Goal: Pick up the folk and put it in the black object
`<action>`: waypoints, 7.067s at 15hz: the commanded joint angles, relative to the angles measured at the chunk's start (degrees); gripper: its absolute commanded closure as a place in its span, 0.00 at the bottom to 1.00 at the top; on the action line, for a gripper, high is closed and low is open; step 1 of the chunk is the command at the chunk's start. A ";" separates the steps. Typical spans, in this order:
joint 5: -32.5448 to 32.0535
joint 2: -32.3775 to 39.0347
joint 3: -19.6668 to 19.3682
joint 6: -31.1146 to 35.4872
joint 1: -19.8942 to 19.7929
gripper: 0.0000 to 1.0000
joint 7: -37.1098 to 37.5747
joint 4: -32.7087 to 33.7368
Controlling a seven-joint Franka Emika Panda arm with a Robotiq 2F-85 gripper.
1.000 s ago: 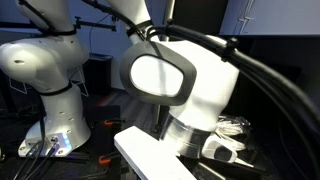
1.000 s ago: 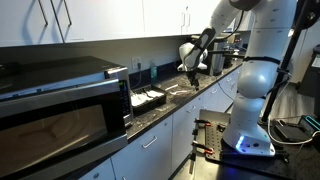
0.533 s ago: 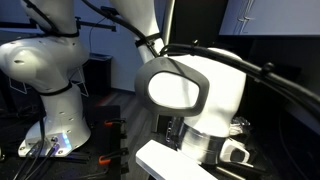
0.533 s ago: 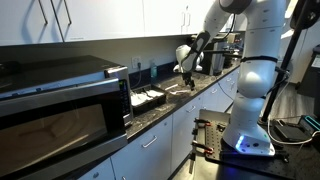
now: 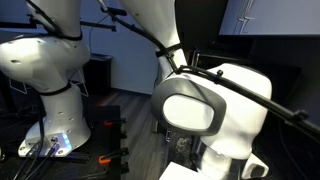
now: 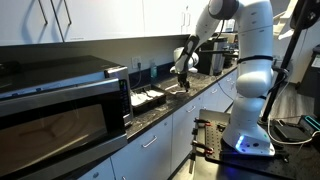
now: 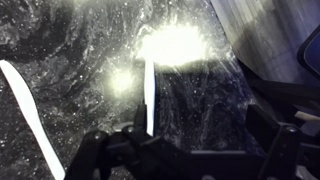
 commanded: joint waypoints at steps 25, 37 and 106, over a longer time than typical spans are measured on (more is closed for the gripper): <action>16.38 6.79 6.60 -1.52 -6.37 1.00 -14.26 8.27; 15.53 7.47 5.93 -3.42 -5.45 0.27 -12.95 8.93; 32.45 11.87 7.72 -11.51 -11.57 0.97 35.52 18.82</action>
